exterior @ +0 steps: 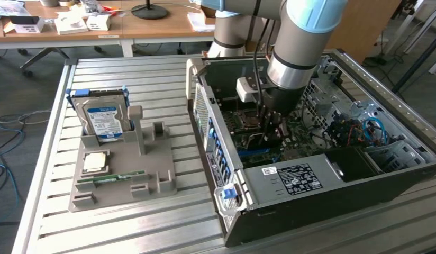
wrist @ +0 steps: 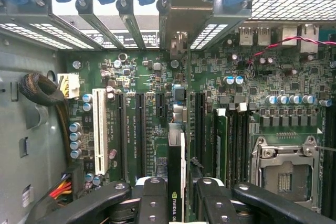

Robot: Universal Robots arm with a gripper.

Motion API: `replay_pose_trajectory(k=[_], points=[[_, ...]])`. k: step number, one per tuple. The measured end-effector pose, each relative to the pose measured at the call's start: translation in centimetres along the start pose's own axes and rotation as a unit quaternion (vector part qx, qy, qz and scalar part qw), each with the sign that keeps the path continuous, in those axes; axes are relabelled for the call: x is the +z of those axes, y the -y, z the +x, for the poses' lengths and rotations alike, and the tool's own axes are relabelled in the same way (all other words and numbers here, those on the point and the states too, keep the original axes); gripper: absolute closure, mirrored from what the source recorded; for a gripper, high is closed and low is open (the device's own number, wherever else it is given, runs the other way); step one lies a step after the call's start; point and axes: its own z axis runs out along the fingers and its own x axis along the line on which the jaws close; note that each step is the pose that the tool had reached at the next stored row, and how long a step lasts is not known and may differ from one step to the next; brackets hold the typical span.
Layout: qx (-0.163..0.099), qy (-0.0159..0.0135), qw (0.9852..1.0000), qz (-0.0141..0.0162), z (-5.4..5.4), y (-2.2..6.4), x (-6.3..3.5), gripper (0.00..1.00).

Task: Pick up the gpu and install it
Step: 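Insert the gpu into the slot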

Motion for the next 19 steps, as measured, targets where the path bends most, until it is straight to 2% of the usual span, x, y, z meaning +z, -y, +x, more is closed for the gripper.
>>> replay_pose_trajectory(k=[19], points=[[0.000,0.0001,1.0000,0.0000,0.02,-0.39,0.24,0.74]])
